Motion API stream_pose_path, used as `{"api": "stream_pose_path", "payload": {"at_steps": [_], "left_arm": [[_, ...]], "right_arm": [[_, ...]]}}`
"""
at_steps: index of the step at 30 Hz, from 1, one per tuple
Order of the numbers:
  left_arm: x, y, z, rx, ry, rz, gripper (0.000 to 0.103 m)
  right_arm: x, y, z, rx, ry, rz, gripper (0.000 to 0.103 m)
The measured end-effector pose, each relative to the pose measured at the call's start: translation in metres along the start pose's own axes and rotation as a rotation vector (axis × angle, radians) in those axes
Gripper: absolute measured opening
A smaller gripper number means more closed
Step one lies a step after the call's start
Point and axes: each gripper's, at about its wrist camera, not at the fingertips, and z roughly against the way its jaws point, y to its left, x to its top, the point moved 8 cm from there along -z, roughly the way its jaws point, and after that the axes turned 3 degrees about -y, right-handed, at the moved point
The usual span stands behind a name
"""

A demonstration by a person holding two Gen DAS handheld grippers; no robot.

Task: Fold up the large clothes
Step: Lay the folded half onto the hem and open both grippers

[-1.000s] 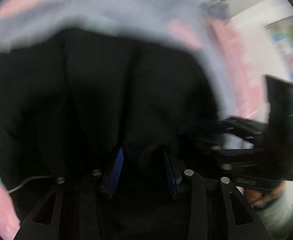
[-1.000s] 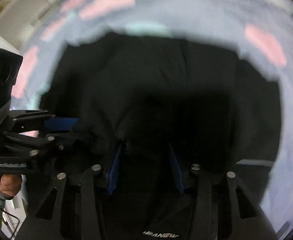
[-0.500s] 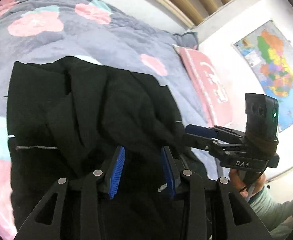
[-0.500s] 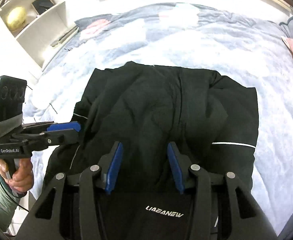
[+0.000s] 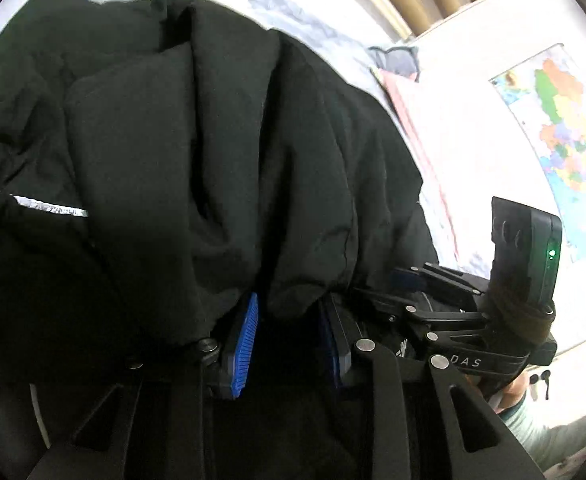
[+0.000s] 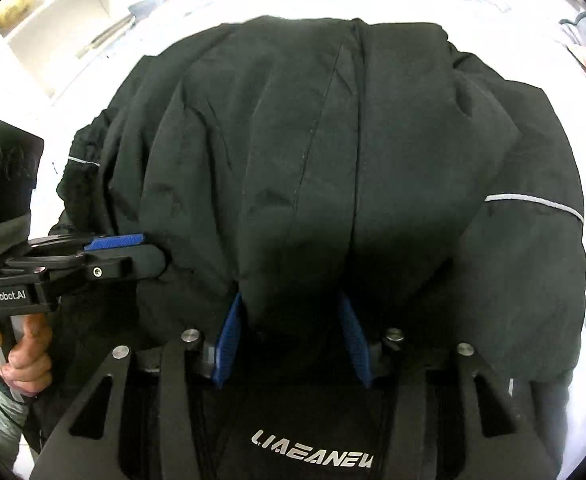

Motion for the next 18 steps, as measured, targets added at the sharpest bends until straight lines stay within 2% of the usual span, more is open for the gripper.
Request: {"api": "stream_pose_path", "payload": {"at_steps": [3, 7, 10, 12, 14, 16, 18], "left_arm": [[-0.003, -0.005, 0.019, 0.007, -0.049, -0.049, 0.032], [-0.016, -0.019, 0.059, 0.058, -0.135, -0.146, 0.032], [-0.022, -0.04, 0.087, 0.057, -0.2, -0.182, 0.033], [-0.033, -0.047, 0.112, 0.086, -0.242, -0.205, 0.036], [-0.048, -0.055, 0.134, 0.117, -0.273, -0.201, 0.042], [-0.06, -0.058, 0.148, 0.132, -0.284, -0.185, 0.042], [-0.076, -0.061, 0.162, 0.159, -0.303, -0.182, 0.043]], "right_arm": [[-0.003, 0.002, 0.015, 0.013, -0.057, 0.008, 0.052], [-0.019, 0.002, 0.048, 0.057, -0.119, -0.006, 0.052], [-0.036, -0.005, 0.084, 0.017, -0.195, -0.01, 0.052], [-0.049, -0.009, 0.102, -0.019, -0.226, -0.013, 0.052], [-0.064, -0.013, 0.12, -0.035, -0.243, -0.033, 0.052], [-0.076, -0.021, 0.144, -0.029, -0.255, -0.058, 0.052], [-0.092, -0.028, 0.161, -0.072, -0.269, -0.064, 0.052]]}}
